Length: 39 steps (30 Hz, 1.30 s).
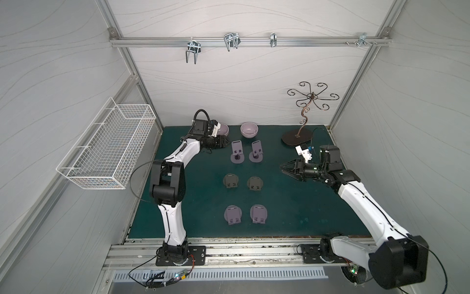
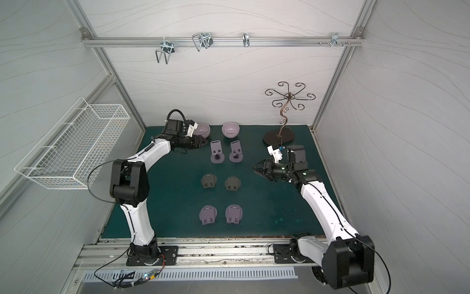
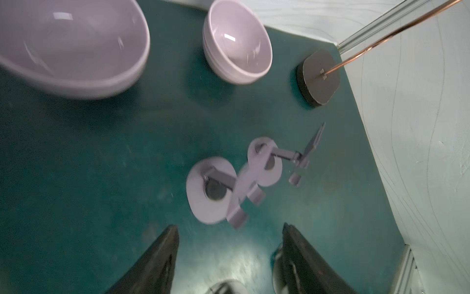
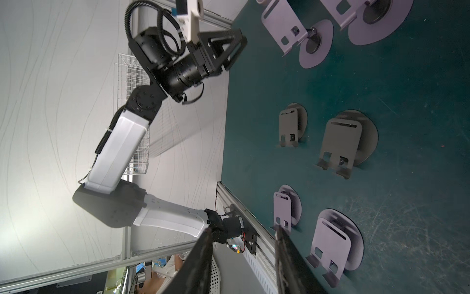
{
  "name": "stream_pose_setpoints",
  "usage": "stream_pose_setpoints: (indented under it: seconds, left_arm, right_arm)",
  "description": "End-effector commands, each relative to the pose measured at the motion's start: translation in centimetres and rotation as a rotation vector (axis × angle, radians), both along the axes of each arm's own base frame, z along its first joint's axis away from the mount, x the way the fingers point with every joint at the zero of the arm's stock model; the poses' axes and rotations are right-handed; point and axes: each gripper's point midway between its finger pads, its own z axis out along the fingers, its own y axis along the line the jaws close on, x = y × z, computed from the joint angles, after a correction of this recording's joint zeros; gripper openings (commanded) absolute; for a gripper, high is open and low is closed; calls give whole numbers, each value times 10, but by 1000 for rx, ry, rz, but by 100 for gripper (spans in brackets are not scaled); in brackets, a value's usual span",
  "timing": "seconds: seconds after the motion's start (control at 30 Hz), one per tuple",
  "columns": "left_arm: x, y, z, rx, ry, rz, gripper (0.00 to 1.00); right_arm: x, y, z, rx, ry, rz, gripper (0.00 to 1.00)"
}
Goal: Open the phone stand
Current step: Place the phone stand at the center of the board, then pick up the phone stand at the center of the board.
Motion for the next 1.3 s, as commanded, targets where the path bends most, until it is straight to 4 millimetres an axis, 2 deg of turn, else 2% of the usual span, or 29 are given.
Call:
stream_pose_setpoints:
  seconds: [0.0, 0.07, 0.13, 0.17, 0.23, 0.37, 0.5, 0.83, 0.93, 1.13, 1.27]
  left_arm:
    - [-60, -66, 36, -46, 13, -149, 67]
    - [-104, -93, 27, -27, 88, -244, 67]
    - [-140, -114, 19, -19, 143, -306, 68]
    - [-151, -118, 17, -9, 155, -316, 68]
    - [-165, -122, 10, -8, 199, -302, 68]
    - [-177, -118, -10, 32, 257, -261, 68]
    - [-174, -113, -28, 68, 274, -223, 68]
    - [-155, -133, -65, 27, 304, -232, 69]
    - [-146, -132, -76, 30, 313, -225, 68]
    - [-129, -127, -80, 3, 313, -209, 68]
    - [-124, -131, -81, -28, 318, -232, 67]
  right_arm:
    - [-6, -6, 6, -18, -16, -11, 40]
    - [-9, -8, 3, -28, -14, -16, 40]
    - [-12, -10, -2, -38, -16, -23, 40]
    - [-13, -11, -4, -40, -13, -27, 40]
    - [-17, -12, -9, -45, -8, -36, 40]
    - [-22, -15, -17, -55, -4, -45, 40]
    - [-25, -17, -25, -67, 8, -57, 41]
    - [-24, -18, -40, -83, 27, -54, 41]
    - [-21, -17, -44, -85, 35, -48, 40]
    - [-16, -14, -50, -85, 54, -32, 39]
    - [-12, -13, -54, -87, 61, -34, 39]
